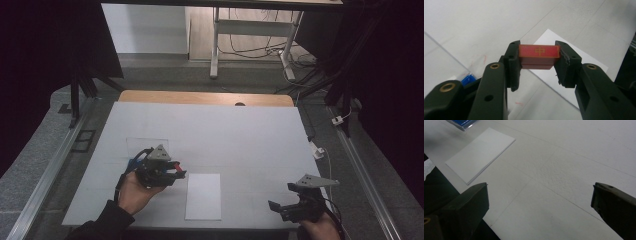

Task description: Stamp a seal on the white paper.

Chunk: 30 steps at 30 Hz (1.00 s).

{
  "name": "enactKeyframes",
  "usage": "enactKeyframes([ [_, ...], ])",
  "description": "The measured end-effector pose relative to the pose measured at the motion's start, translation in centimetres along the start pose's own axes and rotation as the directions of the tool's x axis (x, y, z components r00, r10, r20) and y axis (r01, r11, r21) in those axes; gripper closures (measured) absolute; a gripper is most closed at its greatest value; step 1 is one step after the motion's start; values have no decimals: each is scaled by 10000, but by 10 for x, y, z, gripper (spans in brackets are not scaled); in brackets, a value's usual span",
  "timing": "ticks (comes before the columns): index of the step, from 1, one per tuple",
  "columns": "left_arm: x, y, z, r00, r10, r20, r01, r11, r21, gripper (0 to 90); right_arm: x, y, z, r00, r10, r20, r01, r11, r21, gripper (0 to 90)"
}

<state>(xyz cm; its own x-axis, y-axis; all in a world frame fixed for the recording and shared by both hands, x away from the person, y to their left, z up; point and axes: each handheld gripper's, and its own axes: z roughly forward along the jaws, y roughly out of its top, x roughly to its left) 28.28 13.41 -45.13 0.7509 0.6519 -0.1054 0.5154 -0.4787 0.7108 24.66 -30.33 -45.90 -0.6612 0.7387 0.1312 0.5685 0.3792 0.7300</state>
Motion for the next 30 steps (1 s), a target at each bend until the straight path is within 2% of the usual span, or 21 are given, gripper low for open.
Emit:
enactKeyframes([
  [9,-7,7,15,9991,402,146,-404,9991,119,584,0,0,0,10000,-32,-19,32,10000,-8,14],
  [20,-16,14,32,9970,636,450,-647,9976,229,585,0,0,0,10000,-49,9,49,10000,19,14],
  [30,-31,18,50,9915,1121,655,-1159,9916,575,584,0,0,0,10000,-45,-23,45,10000,-3,14],
])
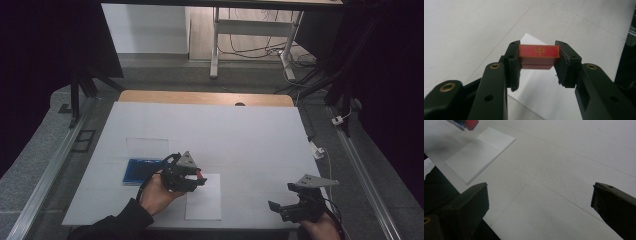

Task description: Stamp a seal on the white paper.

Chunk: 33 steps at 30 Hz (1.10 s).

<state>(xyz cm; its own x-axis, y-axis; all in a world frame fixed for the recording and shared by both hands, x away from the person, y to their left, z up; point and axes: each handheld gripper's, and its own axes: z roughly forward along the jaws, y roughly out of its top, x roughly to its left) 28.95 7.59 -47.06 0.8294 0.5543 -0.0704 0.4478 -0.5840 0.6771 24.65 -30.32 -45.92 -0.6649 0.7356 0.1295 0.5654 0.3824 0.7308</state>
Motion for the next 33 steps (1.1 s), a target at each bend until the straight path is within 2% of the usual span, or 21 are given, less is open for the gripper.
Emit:
enactKeyframes([
  [5,-5,0,7,9997,227,19,-227,9995,215,585,0,0,0,10000,9,-7,-9,10000,-10,14],
  [11,-10,-3,14,9995,323,-45,-321,9983,491,585,0,0,0,10000,22,-13,-22,10000,-39,14],
  [22,-13,-10,24,9991,390,168,-404,9951,902,584,1,0,-1,10000,42,-22,-42,10000,-54,14],
  [33,-13,-15,32,9993,350,162,-366,9931,1115,585,1,0,-1,10000,28,-7,-28,10000,-64,14],
])
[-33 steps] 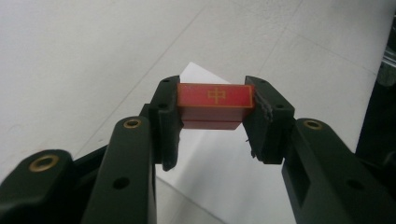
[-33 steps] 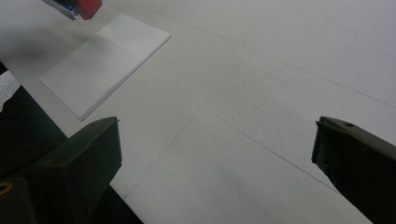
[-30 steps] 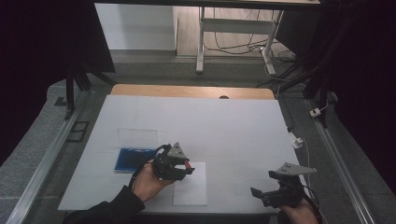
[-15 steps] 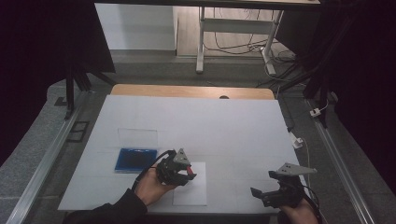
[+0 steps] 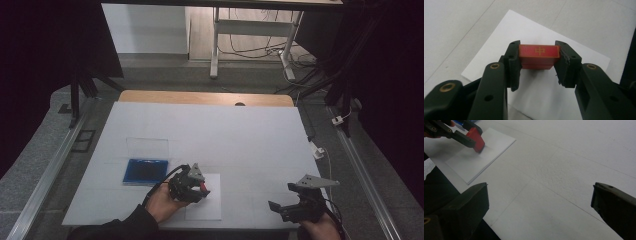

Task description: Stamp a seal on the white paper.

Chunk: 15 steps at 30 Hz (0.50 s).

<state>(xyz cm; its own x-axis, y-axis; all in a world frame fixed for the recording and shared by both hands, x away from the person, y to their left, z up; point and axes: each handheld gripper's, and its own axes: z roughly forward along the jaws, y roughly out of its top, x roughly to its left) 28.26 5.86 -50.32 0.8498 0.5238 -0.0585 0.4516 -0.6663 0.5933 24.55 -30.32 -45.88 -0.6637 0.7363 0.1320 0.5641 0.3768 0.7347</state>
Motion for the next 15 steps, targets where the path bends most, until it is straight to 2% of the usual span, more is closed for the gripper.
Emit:
enactKeyframes([
  [5,1,-2,1,10000,40,15,-40,10000,-62,585,0,0,0,10000,-12,8,12,10000,-14,14],
  [9,-4,-4,2,9991,309,-277,-313,9994,-128,586,0,0,0,10000,-17,-22,17,10000,-37,14],
  [15,-7,-10,4,9991,45,-411,-68,9985,-548,588,0,0,0,10000,-89,-26,89,10000,-26,14],
])
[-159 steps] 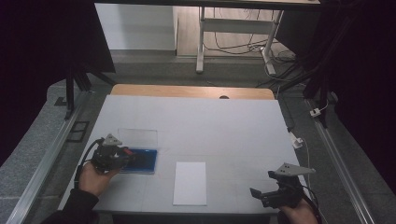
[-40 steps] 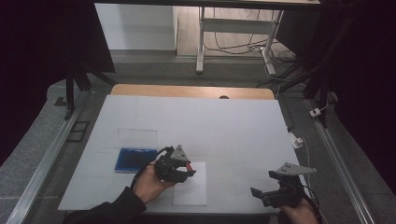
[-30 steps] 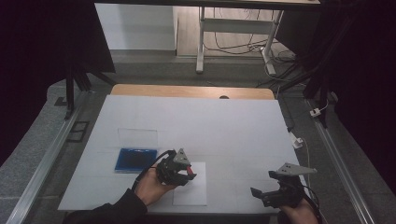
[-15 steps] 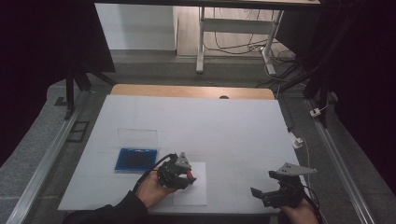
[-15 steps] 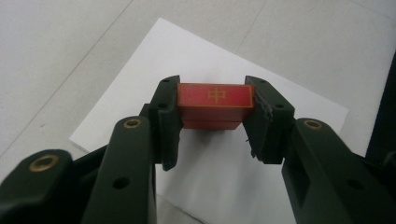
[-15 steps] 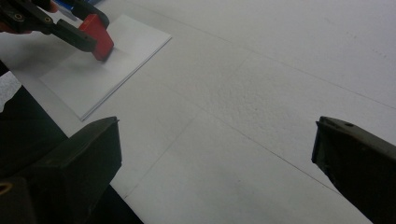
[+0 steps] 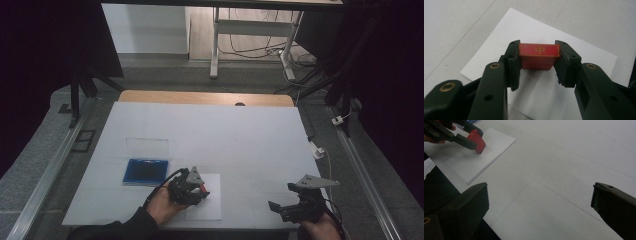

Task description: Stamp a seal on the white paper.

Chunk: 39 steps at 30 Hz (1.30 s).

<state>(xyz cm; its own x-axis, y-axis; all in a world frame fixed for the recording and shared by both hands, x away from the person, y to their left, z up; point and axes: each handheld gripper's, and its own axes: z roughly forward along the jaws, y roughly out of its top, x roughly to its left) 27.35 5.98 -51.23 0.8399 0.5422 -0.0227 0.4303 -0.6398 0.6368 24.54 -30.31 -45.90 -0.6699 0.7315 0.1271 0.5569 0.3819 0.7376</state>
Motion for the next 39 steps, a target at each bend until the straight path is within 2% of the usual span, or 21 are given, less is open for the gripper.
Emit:
enactKeyframes([
  [5,-3,-4,1,9998,-112,-181,108,9997,-221,588,0,0,0,10000,-55,65,54,10000,72,14],
  [15,2,-5,1,9993,-329,170,334,9990,-286,589,1,0,0,10000,-33,49,32,10000,80,14],
  [21,-2,-5,2,9997,-185,-133,181,9994,-297,589,1,0,0,10000,-39,31,39,10000,83,14],
  [22,0,-4,2,9998,-196,-3,196,9995,-228,589,1,0,1,10000,-42,33,41,10000,83,15],
  [30,1,-2,1,9997,-238,66,239,9996,-145,588,0,0,1,10000,-41,26,41,10000,89,15],
  [36,1,0,0,9999,-88,67,88,10000,-5,586,0,0,0,10000,16,8,-16,10000,53,15],
  [39,3,0,0,9997,-145,191,146,9999,-53,585,0,0,0,10000,18,11,-18,10000,54,15],
])
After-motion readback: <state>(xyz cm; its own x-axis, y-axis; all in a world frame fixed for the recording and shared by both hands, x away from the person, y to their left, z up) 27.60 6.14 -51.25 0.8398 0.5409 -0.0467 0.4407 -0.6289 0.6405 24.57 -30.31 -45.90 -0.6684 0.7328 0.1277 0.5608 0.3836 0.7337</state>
